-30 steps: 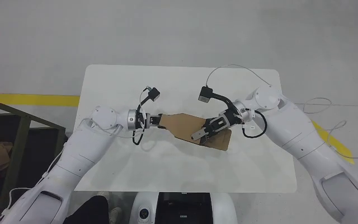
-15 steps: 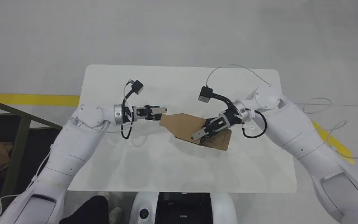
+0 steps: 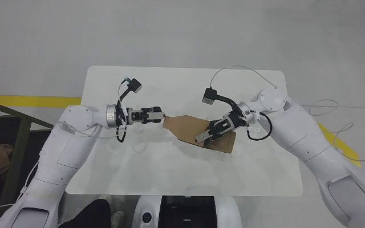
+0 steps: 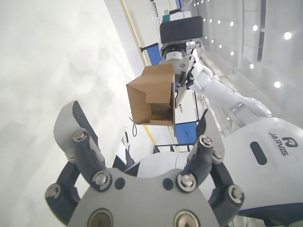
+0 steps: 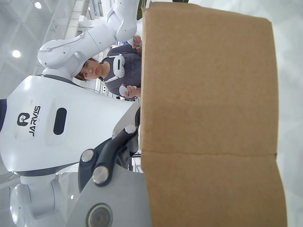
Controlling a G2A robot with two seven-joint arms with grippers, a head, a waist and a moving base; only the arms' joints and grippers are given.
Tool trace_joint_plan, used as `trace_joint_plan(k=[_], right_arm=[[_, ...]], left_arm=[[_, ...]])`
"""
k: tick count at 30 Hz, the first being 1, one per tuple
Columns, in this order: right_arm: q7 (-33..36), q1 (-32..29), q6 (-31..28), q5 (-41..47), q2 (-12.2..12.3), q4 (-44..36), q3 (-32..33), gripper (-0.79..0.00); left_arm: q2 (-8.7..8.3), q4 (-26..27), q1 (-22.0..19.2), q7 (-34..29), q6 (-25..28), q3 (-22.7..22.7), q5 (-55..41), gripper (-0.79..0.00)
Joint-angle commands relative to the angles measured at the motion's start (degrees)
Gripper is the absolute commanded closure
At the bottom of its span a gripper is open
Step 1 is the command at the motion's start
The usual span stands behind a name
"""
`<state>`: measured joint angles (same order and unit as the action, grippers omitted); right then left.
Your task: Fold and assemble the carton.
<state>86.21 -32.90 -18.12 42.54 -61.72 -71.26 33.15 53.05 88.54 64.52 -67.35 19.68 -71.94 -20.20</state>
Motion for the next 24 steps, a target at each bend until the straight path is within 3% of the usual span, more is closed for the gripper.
trace_joint_plan(k=[1,9,24], right_arm=[[0.0,0.0,0.0,0.0,0.0,0.0,0.0,0.0],[0.0,0.0,0.0,0.0,0.0,0.0,0.0,0.0],[0.0,0.0,0.0,0.0,0.0,0.0,0.0,0.0]], left_arm=[[0.09,-0.11,-0.72,-0.72,0.08,0.91,1.29,-0.785],[0.24,-0.73,-2.27,-1.9,0.03,3.04,5.26,-0.785],[0.44,-1.57,-1.31,-0.89,-0.31,5.27,6.3,-0.785]])
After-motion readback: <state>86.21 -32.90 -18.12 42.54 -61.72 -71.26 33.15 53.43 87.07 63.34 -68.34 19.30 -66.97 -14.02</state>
